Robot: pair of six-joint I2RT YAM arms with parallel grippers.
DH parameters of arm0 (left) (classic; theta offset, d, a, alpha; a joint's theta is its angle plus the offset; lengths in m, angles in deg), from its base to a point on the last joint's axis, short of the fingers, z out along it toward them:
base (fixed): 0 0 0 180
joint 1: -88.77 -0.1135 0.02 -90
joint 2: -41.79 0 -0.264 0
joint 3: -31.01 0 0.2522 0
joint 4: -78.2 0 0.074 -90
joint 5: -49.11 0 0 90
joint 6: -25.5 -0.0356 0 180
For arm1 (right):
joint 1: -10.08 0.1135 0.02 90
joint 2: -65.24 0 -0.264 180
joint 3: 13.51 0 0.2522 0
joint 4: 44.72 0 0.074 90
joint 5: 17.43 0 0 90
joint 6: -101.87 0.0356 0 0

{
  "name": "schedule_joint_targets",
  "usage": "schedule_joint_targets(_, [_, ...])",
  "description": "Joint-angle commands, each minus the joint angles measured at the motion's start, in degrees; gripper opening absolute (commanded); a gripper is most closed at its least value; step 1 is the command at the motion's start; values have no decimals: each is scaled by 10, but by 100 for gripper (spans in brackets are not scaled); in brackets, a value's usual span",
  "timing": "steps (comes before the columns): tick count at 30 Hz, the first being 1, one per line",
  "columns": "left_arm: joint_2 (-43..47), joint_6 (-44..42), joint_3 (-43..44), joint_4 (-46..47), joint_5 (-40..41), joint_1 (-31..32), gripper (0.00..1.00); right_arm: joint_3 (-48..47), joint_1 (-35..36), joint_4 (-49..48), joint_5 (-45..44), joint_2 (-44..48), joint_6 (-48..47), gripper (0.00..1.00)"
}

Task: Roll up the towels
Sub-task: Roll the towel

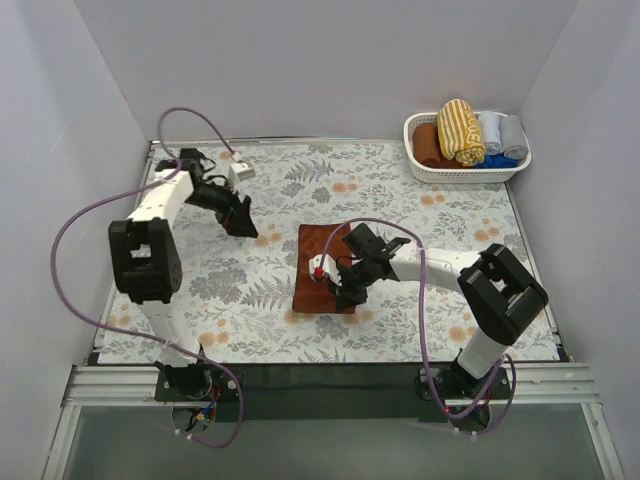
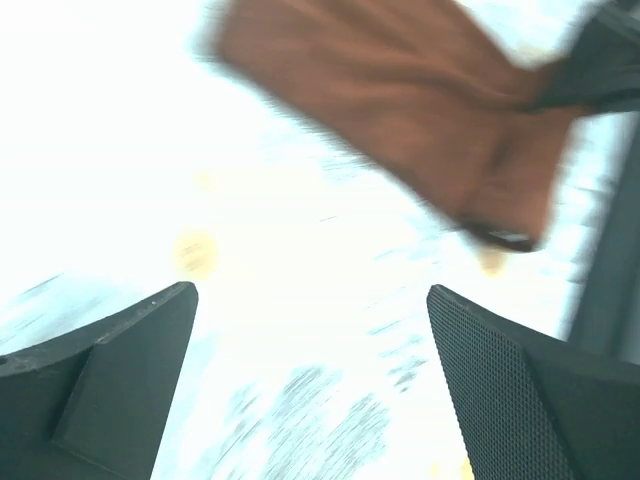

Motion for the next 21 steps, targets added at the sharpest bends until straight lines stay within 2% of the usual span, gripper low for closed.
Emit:
schedule_joint_targets(1, [147,42,15,95,72,-19,95,-30,-21,101,60,-58,20,1])
schedule_joint_targets(2, [205,48,-1,159,131,-19,98,-49,-25,123,67,-70,20,1])
schedule_joint_targets(3, [240,56,-15,192,154,-19,98,-62,-29,135,86,-80,19,1])
schedule_joint_targets(6, [347,104,-114,333,238,-19,98,-105,-44,176,130,-127,20,1])
schedule_joint_targets(7, [367,116,-174,366,252,-19,98,-113,-51,181,142,-148,21,1])
schedule_joint_targets(8, [386,93,-185,369,214,-19,98,-122,-53,198,159,-159,21,1])
schedule_joint_targets(10, [398,35,-185,306,171,-11,96,-151,-58,218,174,-194,14,1])
schedule_joint_targets(11, [399,-6,-193,248,162,21,96,-161,-60,237,180,-207,11,1])
schedule_joint_targets(13, [422,-12,-227,239,224,78,88,-187,-68,259,195,-242,-1,1])
schedule_joint_targets(14, [434,-27,-279,247,242,138,86,-193,-71,272,204,-254,-2,1])
schedule_joint_targets(15, [453,-29,-305,258,255,166,86,-201,-74,279,208,-266,-2,1])
schedule_joint_targets(16, [481,-27,-333,269,283,220,86,-213,-80,285,210,-290,-1,1])
schedule_joint_targets(18, [497,-11,-388,295,311,278,85,-225,-84,302,222,-310,-1,1])
schedule_joint_targets(19, [498,-6,-399,299,325,325,80,-236,-88,307,224,-326,-2,1])
schedule_joint_targets(21, [492,3,-428,317,342,368,76,-244,-95,318,234,-337,-7,1])
